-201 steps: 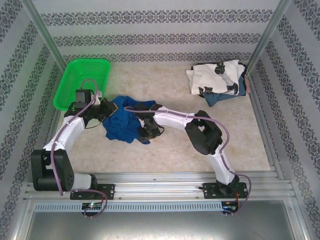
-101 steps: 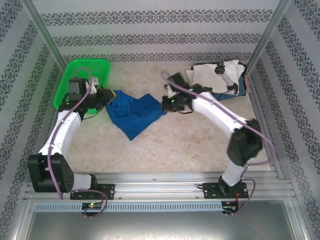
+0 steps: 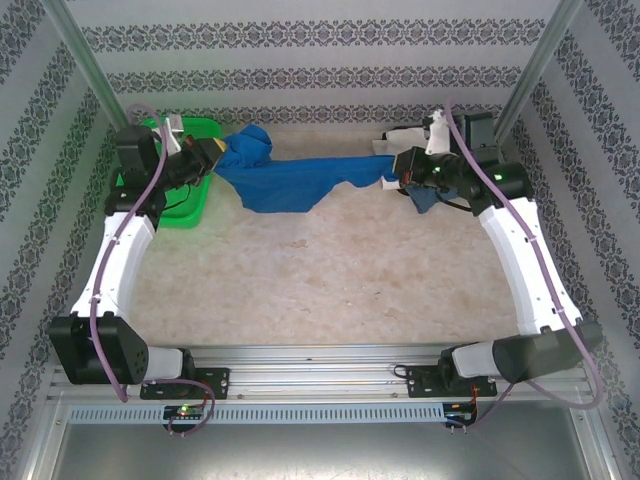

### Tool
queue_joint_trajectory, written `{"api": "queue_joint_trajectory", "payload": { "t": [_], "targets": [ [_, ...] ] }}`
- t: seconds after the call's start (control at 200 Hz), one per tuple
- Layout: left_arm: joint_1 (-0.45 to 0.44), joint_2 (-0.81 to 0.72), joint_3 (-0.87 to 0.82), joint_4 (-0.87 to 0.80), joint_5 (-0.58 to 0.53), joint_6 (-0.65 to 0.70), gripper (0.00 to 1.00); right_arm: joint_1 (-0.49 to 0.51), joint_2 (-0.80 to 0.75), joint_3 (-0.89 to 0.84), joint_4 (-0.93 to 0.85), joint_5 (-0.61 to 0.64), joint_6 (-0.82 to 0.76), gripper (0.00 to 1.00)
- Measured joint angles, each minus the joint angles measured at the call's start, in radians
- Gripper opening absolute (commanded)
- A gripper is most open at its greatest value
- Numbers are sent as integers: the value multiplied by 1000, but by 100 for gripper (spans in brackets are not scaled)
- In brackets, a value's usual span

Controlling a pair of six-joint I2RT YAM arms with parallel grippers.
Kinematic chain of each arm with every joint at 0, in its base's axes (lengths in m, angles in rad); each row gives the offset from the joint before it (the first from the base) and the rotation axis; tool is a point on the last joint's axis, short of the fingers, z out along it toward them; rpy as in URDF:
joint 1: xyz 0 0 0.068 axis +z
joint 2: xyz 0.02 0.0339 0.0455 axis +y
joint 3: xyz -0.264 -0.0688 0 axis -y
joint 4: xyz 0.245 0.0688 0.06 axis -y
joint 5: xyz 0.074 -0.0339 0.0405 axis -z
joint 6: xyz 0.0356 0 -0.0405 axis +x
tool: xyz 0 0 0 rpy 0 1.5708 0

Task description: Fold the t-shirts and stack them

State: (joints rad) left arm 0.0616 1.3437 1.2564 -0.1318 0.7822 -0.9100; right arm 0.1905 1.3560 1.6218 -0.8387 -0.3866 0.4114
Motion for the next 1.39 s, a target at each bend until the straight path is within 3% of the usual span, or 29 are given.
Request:
{"api": "queue_joint_trajectory", "payload": {
  "t": [0.205, 0.39, 0.51, 0.864, 1.164, 1.394],
  "targets": [
    [-137, 89, -23, 109, -21, -64, 3, -65, -74, -29, -10, -39, 0, 0],
    [-281, 307, 132, 267, -36, -144, 5, -139, -92, 1, 0, -66, 5, 0],
    [-313, 370, 188, 350, -52, -181, 6, -149, -100, 59, 28, -97, 17, 0],
    [-296, 172, 182, 367, -145, -130, 8, -222, -239, 111, 100, -74, 18, 0],
    [-307, 30, 216, 339, -224, -91, 11, -253, -189, 243, 153, -95, 43, 0],
    [-365, -93, 60, 254, -294, -89, 11, -254, -130, 240, 154, -204, 89, 0]
  ]
}}
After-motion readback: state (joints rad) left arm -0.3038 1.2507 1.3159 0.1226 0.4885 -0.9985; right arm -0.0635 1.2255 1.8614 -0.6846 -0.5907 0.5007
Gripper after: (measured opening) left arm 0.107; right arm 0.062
